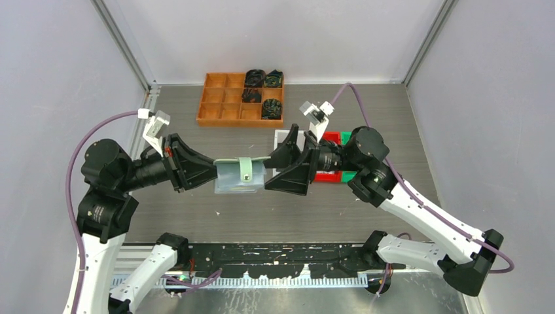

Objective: Take the credit cards out of the card holder
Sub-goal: Remove the credit card from the card holder.

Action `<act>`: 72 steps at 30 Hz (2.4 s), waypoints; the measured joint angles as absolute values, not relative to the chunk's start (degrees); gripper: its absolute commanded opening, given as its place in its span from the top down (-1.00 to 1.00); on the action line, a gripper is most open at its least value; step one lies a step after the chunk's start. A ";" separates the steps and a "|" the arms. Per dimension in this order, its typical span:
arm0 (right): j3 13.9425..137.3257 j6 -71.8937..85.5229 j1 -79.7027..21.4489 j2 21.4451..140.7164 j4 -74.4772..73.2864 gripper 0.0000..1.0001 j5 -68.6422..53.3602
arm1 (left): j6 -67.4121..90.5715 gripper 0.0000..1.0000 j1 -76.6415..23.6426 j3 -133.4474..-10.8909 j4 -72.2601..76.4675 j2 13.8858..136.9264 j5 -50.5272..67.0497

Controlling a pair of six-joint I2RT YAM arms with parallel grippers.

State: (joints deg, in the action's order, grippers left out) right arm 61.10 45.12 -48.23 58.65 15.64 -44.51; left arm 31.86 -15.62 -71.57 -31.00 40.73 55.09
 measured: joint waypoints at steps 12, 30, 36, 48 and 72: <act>49.76 42.15 -48.25 52.88 19.75 -0.99 -36.36 | 39.18 1.00 -15.62 -73.32 -25.76 42.98 55.02; 48.66 47.24 -48.23 59.22 30.44 -0.95 -32.56 | 42.04 1.00 -15.57 -75.66 -23.49 43.70 55.11; 48.18 49.58 -48.23 59.90 34.70 -0.91 -31.46 | 42.70 1.00 -15.57 -75.66 -23.31 43.70 55.11; 51.70 56.29 -48.25 68.38 44.80 -0.63 -31.51 | 43.05 1.00 -15.25 -75.66 -23.31 43.94 54.70; 65.78 59.75 -49.65 69.63 3.66 0.99 -20.10 | 2.22 -0.99 -15.27 -66.08 -40.34 31.40 45.69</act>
State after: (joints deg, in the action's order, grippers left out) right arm 65.78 59.75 -49.65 69.63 3.66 -20.10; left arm 2.22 -15.27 -66.08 -40.34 31.40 45.69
